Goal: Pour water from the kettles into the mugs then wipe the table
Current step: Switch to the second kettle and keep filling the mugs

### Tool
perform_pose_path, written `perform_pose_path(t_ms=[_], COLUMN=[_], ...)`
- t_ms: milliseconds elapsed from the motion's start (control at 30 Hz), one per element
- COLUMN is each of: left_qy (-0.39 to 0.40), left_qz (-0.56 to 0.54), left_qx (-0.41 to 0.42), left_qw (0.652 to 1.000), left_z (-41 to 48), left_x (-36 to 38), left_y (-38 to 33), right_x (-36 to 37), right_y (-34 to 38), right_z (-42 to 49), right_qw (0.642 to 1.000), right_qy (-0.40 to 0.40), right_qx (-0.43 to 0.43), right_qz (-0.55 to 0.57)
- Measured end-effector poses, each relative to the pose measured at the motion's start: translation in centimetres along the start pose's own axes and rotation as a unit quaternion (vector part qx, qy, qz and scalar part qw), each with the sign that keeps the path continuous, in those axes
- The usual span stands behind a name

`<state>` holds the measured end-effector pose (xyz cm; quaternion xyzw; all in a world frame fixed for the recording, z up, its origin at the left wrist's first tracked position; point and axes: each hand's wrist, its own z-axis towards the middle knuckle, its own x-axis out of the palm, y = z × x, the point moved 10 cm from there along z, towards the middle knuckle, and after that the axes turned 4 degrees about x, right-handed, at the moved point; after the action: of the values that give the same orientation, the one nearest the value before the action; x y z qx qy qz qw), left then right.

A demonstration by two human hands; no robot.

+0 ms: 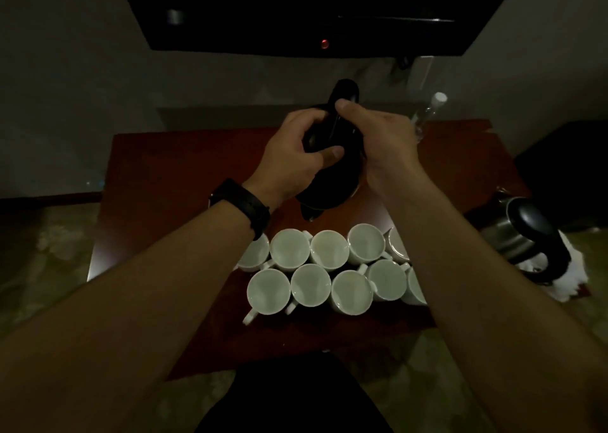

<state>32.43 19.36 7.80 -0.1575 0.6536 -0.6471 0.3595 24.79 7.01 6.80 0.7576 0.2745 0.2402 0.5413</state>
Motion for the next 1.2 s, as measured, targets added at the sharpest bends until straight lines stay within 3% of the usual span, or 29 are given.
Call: perform_pose_path(t_ms=[200,467,800,1200], left_qy=[0.051,0.110,0.139,0.118], left_qz=[0.002,0.108,0.171,0.173], left_qx=[0.002,0.050,-0.010,-0.072], left_qw=[0.999,0.987,0.975,0.975], left_z=[1.6,5.1,8.9,10.6], left_x=[5.2,13.6,24.6,29.6], left_y=[-2.1,-4.8,-2.6,-2.1], right_x=[-5.7,-14.8,-24.7,-30.5], right_y=[1.1,0.6,-3.1,-3.5], right_z=[-0.6,1.4,6.3,9.1], right_qw=[1.000,0.988,0.975,0.970], right_qy=[-0.030,-0.093,-0.075,-0.054], right_qx=[-0.007,0.031,0.142,0.191], right_qz=[0.002,0.121,0.156,0.143])
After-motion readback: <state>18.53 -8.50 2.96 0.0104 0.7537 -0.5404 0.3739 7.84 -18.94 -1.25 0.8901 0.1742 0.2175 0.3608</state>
